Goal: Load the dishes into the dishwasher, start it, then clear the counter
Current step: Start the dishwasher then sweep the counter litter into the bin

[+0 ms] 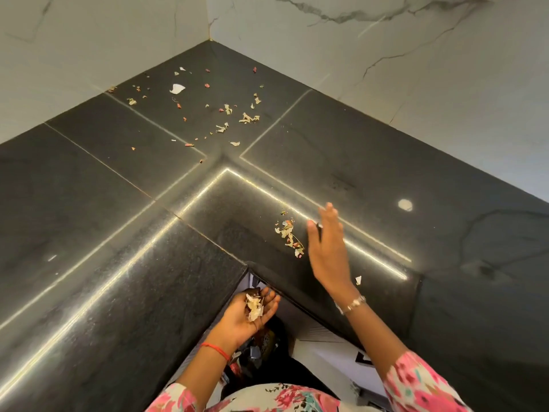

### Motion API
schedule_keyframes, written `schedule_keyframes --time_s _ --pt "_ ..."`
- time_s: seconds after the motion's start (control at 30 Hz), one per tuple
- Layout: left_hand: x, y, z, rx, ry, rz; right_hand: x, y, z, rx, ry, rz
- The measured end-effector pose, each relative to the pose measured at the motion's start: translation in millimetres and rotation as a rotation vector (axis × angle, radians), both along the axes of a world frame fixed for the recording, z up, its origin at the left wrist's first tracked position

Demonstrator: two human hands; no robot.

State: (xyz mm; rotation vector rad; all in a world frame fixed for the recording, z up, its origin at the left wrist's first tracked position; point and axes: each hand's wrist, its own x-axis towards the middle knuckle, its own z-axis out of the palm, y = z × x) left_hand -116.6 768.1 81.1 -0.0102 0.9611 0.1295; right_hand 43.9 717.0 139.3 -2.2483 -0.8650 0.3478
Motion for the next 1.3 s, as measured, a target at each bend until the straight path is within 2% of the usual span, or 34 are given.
schedule_keyframes --time_s 0.07,0.13,0.23,0.4,0.57,0.73,0.87,0.97,1.03,1.17,1.3 --pt "0 1 -2 0.003 0.0 -0.003 -3 -34 -9 -0.179 -0.115 -0.148" --pt "0 3 -2 0.004 0.002 -0.002 -13 -57 -19 -0.364 -0.129 -0.236" --pt "-1 5 -5 0.005 0.008 -0.005 -28 -53 -30 -0.43 -0.174 -0.248" --pt "-2 3 -8 0.041 0.01 -0.039 -36 8 -36 -0.362 -0.274 -0.024" --pt "-2 3 -11 0.039 0.018 -0.01 -15 46 -32 -0.293 -0.272 0.245" --pt "-2 -2 -10 0.051 0.0 -0.011 -1 38 -23 -0.17 -0.225 0.53" --pt "-1 -5 -8 0.06 -0.009 -0.013 5 8 -19 -0.2 -0.273 0.691" --pt "-2 -6 -9 0.064 -0.02 -0.017 3 -13 -20 -0.221 -0.301 0.71" --pt "-2 -7 -9 0.066 -0.021 -0.025 0 -24 -24 -0.147 -0.322 0.634" --pt "-3 -9 -8 0.043 -0.04 -0.026 -8 -38 -35 -0.021 -0.511 0.503" --pt "-5 -12 -8 0.057 -0.053 -0.041 -9 -36 -27 0.038 -0.649 0.563"
